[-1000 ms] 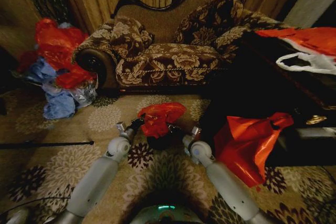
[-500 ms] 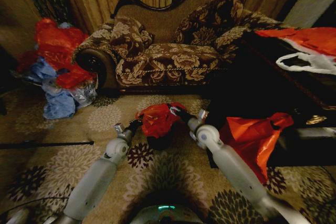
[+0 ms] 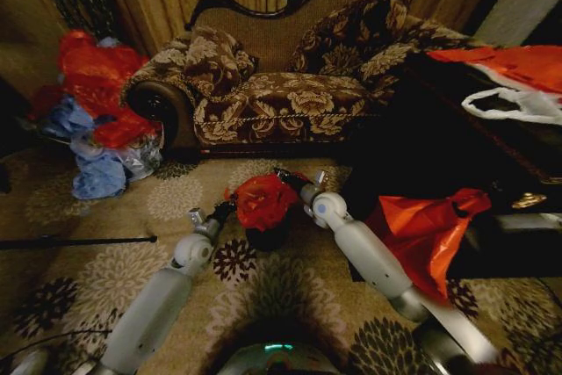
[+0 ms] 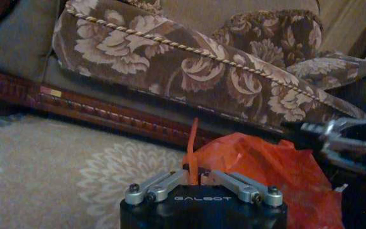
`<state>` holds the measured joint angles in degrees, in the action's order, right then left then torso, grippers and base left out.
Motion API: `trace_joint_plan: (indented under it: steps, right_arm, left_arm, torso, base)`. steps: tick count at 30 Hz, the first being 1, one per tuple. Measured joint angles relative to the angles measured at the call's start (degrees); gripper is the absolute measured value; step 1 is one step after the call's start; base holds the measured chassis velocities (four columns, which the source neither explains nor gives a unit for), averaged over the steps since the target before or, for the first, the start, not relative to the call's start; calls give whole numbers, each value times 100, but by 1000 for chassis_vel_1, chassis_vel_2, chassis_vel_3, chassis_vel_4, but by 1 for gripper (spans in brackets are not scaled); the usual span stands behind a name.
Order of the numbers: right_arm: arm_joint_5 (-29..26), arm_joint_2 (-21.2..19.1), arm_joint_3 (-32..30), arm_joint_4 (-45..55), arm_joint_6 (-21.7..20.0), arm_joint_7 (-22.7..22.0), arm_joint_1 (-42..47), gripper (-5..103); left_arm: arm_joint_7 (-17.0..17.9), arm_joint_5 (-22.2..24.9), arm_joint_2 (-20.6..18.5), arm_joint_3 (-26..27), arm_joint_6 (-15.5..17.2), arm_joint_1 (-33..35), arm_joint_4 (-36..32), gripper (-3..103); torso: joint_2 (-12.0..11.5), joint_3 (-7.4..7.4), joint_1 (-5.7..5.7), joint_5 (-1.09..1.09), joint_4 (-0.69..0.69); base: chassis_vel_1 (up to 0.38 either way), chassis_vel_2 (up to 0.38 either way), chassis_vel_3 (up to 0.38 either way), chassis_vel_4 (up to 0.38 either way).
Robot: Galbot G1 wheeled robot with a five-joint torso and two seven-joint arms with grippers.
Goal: Place a garbage bag over the trash bin.
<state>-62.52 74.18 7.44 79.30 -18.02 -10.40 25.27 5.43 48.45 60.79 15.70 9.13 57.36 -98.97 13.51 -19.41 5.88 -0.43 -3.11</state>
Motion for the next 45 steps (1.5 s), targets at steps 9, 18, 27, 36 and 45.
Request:
trace_joint_plan:
  steps: [9,18,27,36,45]
  right_arm:
    - [61,98,434,-54,-60,-78,327,3]
    - [75,176,660,-220,-112,-120,527,0]
    - [403,850,614,-1171,-81,-33,390,0]
    - [583,1031,692,-1781,-92,86,257,0]
    - [533,733,692,-1062,-165,-283,320,0]
  left_arm:
    - [21,-9,-7,63,-7,142,-146,0]
    - [67,-28,-1,86,-12,253,-389,0]
    - [142,-29,120,86,-3,272,-504,0]
    - [161,-30,268,71,2,238,-507,0]
    - [163,-41,369,22,5,163,-435,0]
  torso:
    - [0,1,0,1,-1]
    - [0,1,0,1,-1]
    - [0,1,0,0,0]
    - [0,1,0,1,-1]
    - [0,1,0,1,0]
  base:
    - [0,0,0,0]
    - [0,0,0,0]
    - [0,0,0,0]
    - [0,0,0,0]
    - [0,0,0,0]
